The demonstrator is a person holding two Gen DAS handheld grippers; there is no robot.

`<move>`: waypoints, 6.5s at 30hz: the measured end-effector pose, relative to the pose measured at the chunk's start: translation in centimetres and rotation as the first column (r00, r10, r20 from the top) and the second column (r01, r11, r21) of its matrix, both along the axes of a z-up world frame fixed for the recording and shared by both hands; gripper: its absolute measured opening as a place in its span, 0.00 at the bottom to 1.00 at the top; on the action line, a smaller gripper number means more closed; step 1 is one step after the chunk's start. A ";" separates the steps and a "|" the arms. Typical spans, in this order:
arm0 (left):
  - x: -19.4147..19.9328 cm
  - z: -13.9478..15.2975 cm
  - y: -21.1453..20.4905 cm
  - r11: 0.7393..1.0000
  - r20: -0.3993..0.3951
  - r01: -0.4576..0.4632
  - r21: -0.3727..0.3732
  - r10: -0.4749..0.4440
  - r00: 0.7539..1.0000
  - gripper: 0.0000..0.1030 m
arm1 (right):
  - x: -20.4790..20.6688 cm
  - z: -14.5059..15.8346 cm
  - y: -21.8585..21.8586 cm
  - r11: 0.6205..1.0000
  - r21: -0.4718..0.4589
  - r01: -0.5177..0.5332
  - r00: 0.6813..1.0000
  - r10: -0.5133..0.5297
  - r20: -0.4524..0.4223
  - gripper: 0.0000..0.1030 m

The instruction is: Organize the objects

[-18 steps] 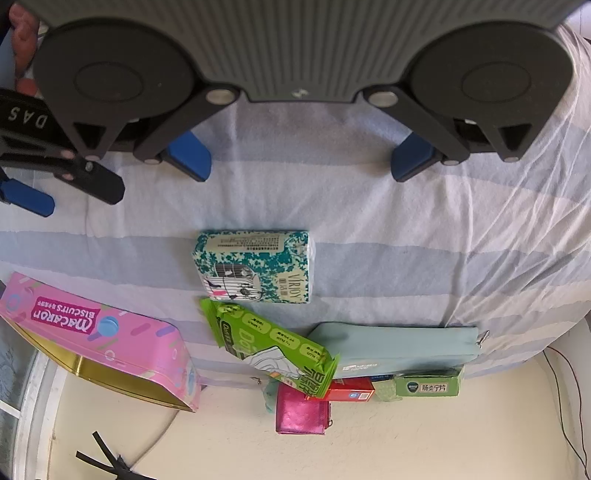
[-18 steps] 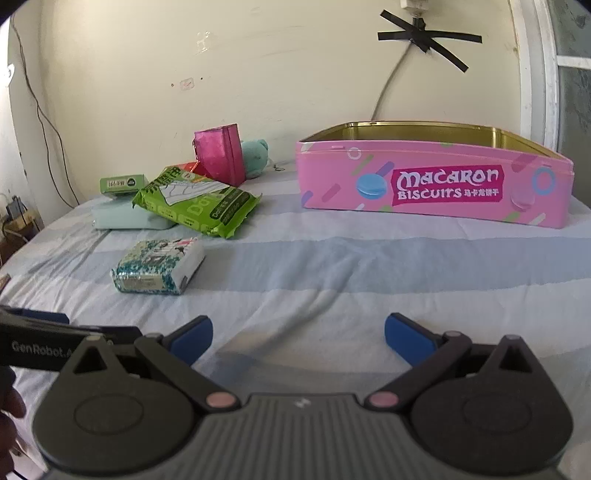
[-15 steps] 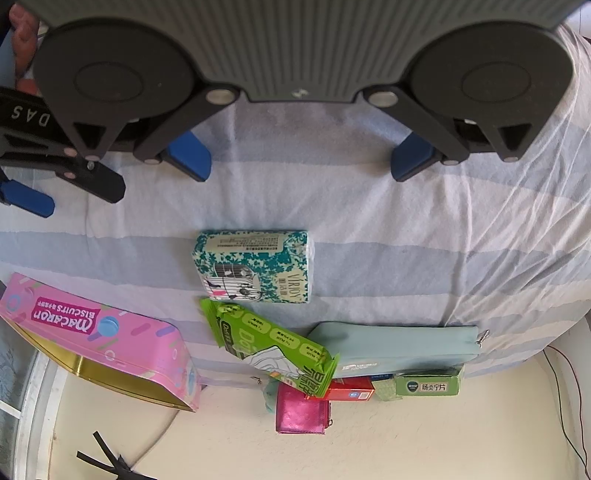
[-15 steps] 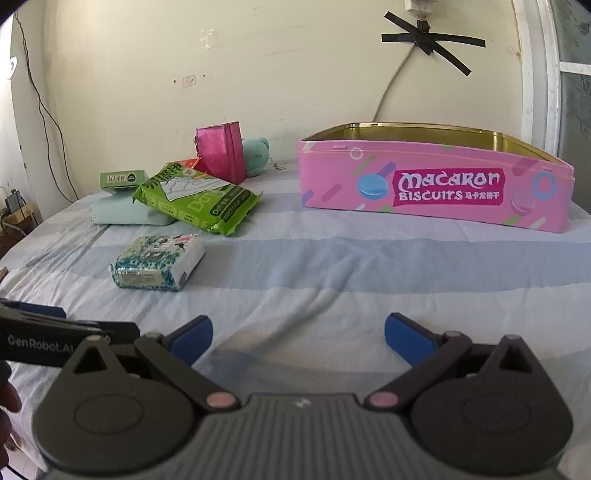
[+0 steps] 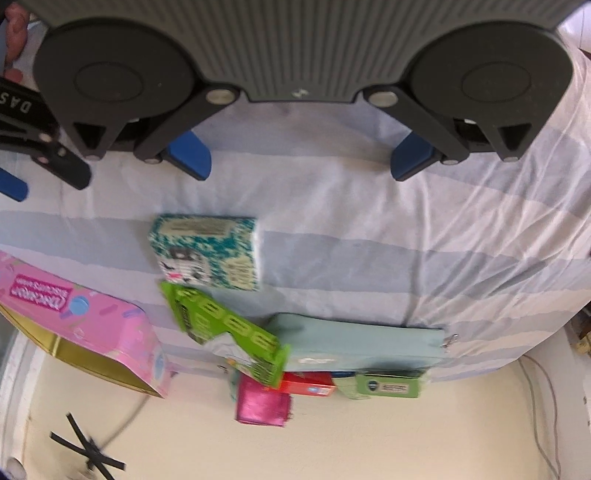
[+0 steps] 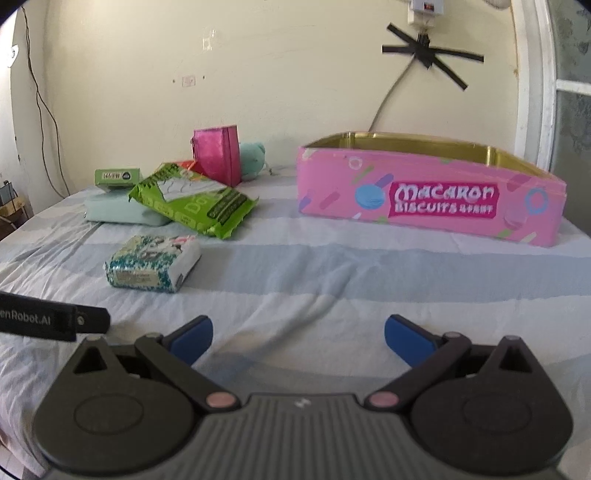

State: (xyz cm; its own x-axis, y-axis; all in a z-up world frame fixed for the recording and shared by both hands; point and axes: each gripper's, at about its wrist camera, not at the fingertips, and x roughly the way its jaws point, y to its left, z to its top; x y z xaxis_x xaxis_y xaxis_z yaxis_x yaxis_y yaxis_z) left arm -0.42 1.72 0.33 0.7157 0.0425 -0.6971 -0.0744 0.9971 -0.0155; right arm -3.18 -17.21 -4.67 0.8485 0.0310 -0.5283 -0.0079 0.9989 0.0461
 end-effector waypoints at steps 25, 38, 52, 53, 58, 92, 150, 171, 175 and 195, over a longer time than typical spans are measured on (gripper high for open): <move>1.5 -0.2 4.3 0.998 0.023 -0.059 -0.035 0.060 0.998 1.00 | 1.3 1.0 4.0 0.987 -0.112 -0.117 0.992 0.121 0.029 1.00; 2.2 -0.4 5.3 0.997 0.035 -0.057 -0.047 0.059 0.998 1.00 | 2.5 1.0 6.3 0.973 -0.142 -0.182 0.983 0.184 0.000 1.00; 3.6 0.8 5.0 0.968 0.054 0.158 -0.196 -0.150 0.987 1.00 | 4.4 0.7 8.0 0.955 -0.139 -0.260 0.965 0.254 -0.059 0.98; 3.8 0.9 5.0 0.961 0.056 0.174 -0.216 -0.166 0.985 1.00 | 4.5 0.6 8.0 0.954 -0.136 -0.267 0.963 0.261 -0.065 0.97; 5.4 0.7 4.6 0.931 0.035 0.219 -0.292 -0.218 0.975 0.85 | 5.6 0.3 8.1 0.952 -0.089 -0.293 0.953 0.284 -0.103 0.88; 17.9 6.7 -20.6 0.775 0.236 0.607 -0.176 -0.565 0.791 0.45 | 12.8 5.0 -12.1 0.996 -0.027 0.083 0.982 -0.077 0.173 0.52; 5.0 -0.2 7.4 0.970 0.291 0.180 -0.164 -0.127 0.948 0.59 | 11.7 0.8 9.2 0.945 -0.197 -0.261 0.962 0.272 0.026 0.62; 5.8 -0.5 9.3 0.940 0.287 0.182 -0.287 -0.097 0.953 0.60 | 10.7 -0.2 11.5 0.848 -0.416 -0.329 0.931 0.365 0.009 0.41; 6.0 -0.6 10.0 0.929 0.280 0.177 -0.326 -0.084 0.956 0.63 | 6.9 -0.6 11.4 0.800 -0.466 -0.378 0.905 0.424 -0.007 0.41; 6.3 -1.0 10.8 0.921 0.227 0.129 -0.368 -0.045 0.973 0.63 | 1.6 2.4 6.3 0.861 -0.151 -0.486 0.868 0.495 0.030 0.68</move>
State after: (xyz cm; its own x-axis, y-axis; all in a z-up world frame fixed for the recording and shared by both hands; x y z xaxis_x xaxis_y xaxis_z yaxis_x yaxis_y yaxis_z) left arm 5.86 12.50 -0.64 0.8358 -0.2633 -0.4817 0.0592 0.9156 -0.3978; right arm -1.61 -10.95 -2.32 0.7747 0.3852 -0.5015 -0.4966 0.8616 -0.1053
